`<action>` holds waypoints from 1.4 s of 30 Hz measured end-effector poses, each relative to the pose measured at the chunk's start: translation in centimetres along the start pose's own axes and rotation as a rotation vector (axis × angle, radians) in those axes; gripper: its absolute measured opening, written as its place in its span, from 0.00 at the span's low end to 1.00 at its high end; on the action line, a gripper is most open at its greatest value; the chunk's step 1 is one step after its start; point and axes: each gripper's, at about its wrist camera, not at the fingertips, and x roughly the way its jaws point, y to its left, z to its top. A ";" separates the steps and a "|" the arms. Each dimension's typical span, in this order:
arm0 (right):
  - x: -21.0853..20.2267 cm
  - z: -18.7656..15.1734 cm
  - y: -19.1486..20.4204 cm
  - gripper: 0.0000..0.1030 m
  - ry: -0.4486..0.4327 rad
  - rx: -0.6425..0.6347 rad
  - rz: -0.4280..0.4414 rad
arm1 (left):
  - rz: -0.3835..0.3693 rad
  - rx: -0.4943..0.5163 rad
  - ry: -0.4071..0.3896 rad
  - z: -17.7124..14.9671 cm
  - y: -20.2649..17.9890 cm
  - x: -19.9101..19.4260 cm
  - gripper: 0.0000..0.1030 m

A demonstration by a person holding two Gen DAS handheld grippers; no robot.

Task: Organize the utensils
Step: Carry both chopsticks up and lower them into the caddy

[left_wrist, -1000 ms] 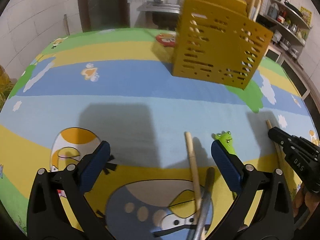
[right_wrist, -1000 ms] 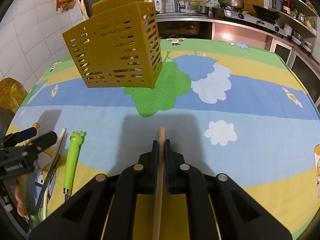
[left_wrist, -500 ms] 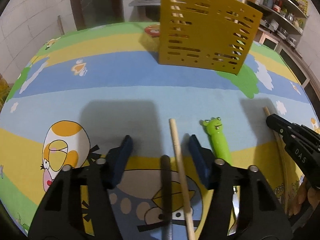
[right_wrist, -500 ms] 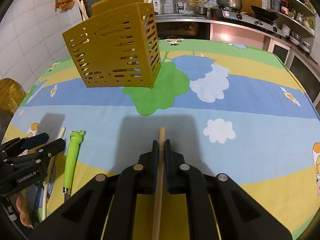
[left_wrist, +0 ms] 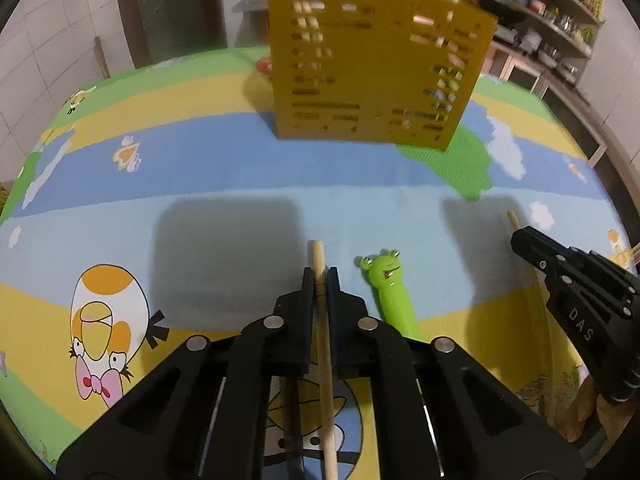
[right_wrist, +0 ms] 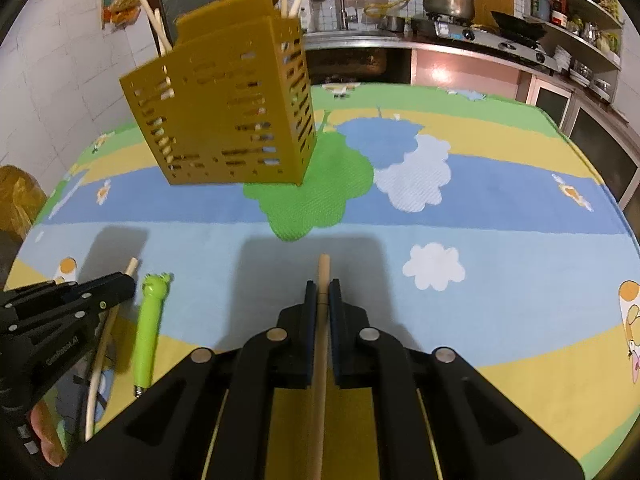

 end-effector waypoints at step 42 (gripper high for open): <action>-19.3 10.2 4.6 0.06 -0.839 -0.018 0.011 | -0.078 -0.032 -0.807 10.8 2.1 -21.4 0.04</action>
